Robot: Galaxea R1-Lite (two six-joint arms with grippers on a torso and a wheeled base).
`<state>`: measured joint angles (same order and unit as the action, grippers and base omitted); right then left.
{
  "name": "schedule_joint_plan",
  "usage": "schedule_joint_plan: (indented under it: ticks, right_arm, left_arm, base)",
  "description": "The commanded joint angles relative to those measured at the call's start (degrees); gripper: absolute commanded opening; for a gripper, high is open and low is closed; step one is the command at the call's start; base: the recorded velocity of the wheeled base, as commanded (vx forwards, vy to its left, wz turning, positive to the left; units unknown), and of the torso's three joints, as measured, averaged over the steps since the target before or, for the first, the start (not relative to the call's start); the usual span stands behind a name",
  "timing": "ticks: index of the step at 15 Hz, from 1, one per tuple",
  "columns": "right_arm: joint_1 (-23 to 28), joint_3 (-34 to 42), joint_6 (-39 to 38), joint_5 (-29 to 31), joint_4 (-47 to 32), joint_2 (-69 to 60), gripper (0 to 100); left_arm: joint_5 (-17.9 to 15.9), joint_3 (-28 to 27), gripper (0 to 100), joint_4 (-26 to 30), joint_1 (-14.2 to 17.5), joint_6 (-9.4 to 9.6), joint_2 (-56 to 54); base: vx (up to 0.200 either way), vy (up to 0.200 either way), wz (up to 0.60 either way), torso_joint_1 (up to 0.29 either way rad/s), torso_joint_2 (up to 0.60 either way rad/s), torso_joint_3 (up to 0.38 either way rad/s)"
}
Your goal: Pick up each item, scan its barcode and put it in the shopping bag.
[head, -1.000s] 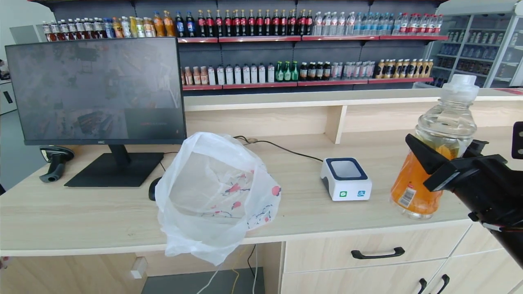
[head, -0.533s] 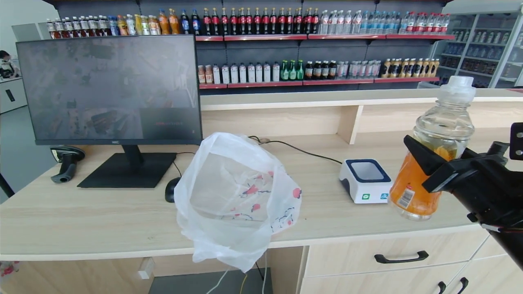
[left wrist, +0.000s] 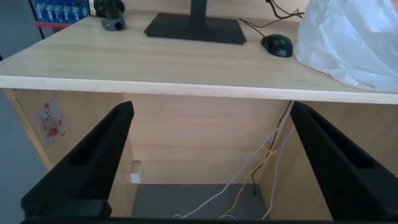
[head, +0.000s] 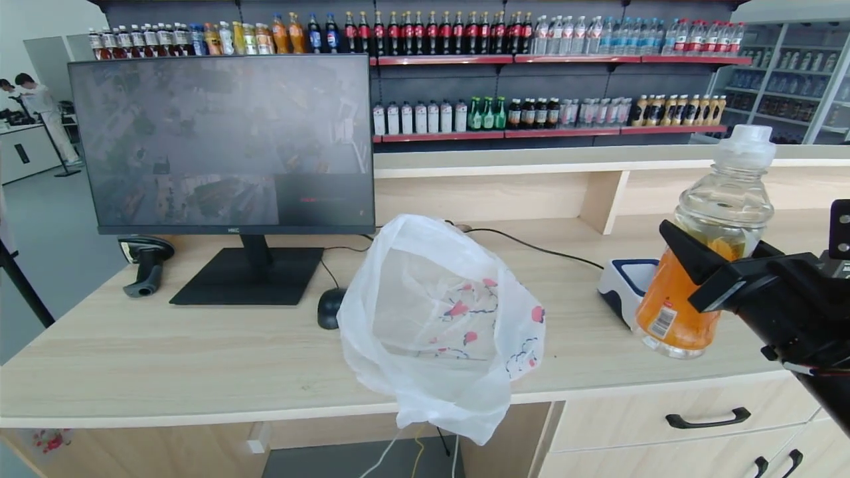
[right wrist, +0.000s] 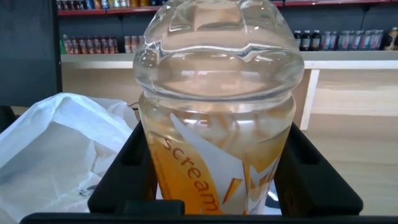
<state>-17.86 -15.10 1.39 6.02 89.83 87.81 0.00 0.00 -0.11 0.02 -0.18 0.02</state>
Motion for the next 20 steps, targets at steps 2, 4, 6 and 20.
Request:
schedule_joint_plan:
  ticks: [2,4,6,20]
  right_arm:
    - [-0.2,-0.1,0.2,-0.1,0.2,0.3,0]
    - [-0.3,0.0,0.1,-0.1,0.2,0.3,0]
    - [-0.3,-0.1,0.1,-0.1,0.2,0.3,0]
    - [-4.2,-12.1,-0.5,-1.4,0.2,16.1,0]
  left_arm:
    - [0.0,0.0,100,-0.1,0.0,0.01,0.0]
    - [0.0,0.0,100,-0.1,0.0,0.01,0.0]
    - [0.0,0.0,100,-0.2,0.0,0.01,0.0]
    - [0.0,0.0,100,-0.2,0.0,0.18,0.0]
  base:
    - [0.0,0.0,0.3,0.001,0.0,0.001]
    - [0.0,0.0,0.6,0.0,0.01,0.002]
    - [0.0,0.0,0.6,-0.005,0.0,0.007]
    - [0.0,0.0,0.09,0.001,0.0,0.0]
